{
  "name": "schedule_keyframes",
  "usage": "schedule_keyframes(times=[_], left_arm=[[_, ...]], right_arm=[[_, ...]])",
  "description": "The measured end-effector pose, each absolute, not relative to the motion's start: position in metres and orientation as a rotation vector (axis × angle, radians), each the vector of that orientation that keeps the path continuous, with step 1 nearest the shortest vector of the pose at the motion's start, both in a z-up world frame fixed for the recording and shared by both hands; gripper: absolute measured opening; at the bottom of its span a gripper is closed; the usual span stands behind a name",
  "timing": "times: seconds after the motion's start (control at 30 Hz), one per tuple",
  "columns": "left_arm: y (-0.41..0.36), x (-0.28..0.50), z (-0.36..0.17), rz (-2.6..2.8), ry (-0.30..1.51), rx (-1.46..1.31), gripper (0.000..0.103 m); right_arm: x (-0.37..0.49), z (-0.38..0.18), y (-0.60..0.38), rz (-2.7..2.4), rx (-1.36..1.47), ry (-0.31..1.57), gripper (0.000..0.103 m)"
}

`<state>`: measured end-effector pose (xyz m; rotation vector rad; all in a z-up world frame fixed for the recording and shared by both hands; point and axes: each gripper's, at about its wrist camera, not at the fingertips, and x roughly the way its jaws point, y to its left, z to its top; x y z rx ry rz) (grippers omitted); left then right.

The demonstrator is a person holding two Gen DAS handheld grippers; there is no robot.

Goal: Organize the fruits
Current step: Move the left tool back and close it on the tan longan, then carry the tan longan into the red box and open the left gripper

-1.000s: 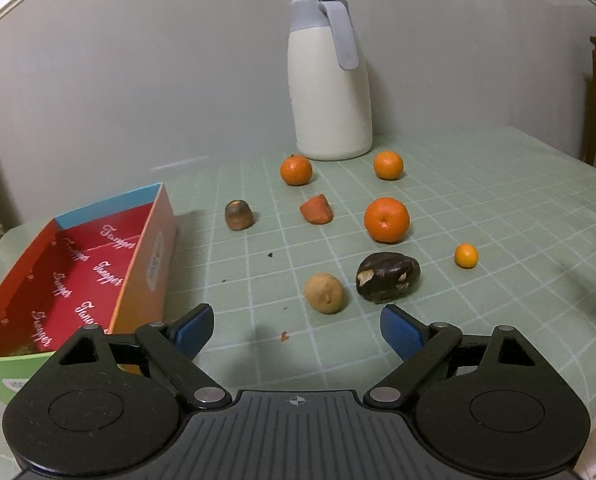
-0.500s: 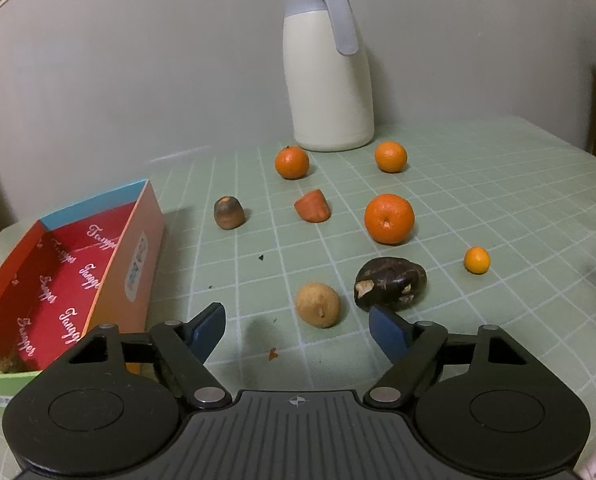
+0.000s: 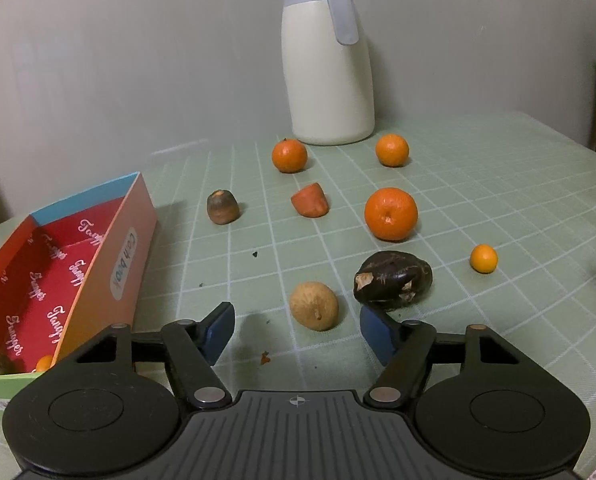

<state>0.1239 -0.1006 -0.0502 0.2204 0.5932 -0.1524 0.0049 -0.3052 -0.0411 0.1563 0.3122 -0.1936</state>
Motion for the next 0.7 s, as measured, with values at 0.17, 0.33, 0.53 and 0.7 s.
schedule_keyframes(times=[0.17, 0.33, 0.53, 0.7], left_arm=[[-0.0996, 0.1229, -0.0513, -0.153, 0.581, 0.221, 0.07], [-0.0992, 0.1198, -0.0528, -0.148, 0.563, 0.216, 0.062], [-0.0987, 0.1208, -0.053, -0.142, 0.555, 0.199, 0.045], [-0.0969, 0.1165, -0.055, -0.143, 0.544, 0.189, 0.028]], right_arm=[[0.0048, -0.041, -0.3051, -0.186, 0.157, 0.313, 0.095], [0.0032, -0.0396, -0.3052, -0.176, 0.165, 0.307, 0.095], [0.0046, -0.0385, -0.3038, -0.164, 0.168, 0.308, 0.095], [0.0046, -0.038, -0.3043, -0.164, 0.169, 0.312, 0.095]])
